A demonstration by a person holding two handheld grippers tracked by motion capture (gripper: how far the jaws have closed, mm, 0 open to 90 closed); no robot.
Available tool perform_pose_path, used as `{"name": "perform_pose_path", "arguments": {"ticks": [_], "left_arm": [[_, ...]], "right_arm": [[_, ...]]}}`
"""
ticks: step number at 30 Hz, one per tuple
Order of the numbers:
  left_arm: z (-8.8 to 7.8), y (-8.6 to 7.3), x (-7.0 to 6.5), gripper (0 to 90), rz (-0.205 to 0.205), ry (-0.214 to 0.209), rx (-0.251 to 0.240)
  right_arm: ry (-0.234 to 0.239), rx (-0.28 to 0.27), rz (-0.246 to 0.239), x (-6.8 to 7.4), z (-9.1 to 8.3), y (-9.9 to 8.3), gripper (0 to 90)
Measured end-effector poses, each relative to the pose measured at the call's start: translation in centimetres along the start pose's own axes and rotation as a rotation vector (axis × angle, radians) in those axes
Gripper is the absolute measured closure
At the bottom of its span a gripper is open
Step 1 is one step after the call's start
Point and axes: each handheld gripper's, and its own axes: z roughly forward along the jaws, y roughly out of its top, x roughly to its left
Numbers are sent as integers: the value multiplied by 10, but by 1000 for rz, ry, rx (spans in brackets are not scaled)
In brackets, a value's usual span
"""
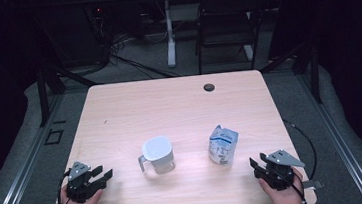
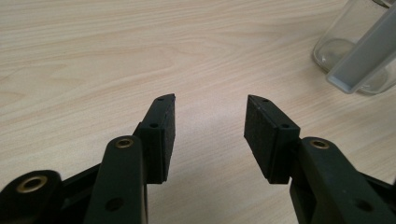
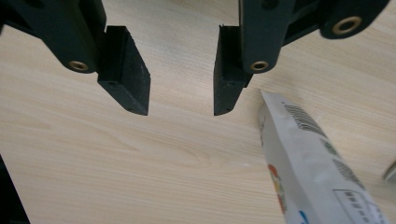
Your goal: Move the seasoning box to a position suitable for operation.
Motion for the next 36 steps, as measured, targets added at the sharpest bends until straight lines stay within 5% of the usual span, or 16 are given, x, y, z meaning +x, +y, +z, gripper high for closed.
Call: {"name": "perform_pose_path", "arguments": {"ticks": [3, 12, 18, 26, 36], "left_arm": [[3, 0, 0, 522, -6, 2, -12], [6, 0, -4, 560, 8, -5, -11], [2, 2, -12, 577, -6, -19, -37], [3, 6, -24, 566, 12, -53, -52], [2, 11, -43, 530, 43, -90, -56]], "right_arm": [[6, -6, -40, 1, 1, 0, 603], [3, -9, -32, -5, 0, -1, 691], [16, 11, -41, 1, 1, -3, 673], [21, 12, -76, 10, 2, -2, 616], [28, -4, -62, 12, 2, -2, 606]]}}
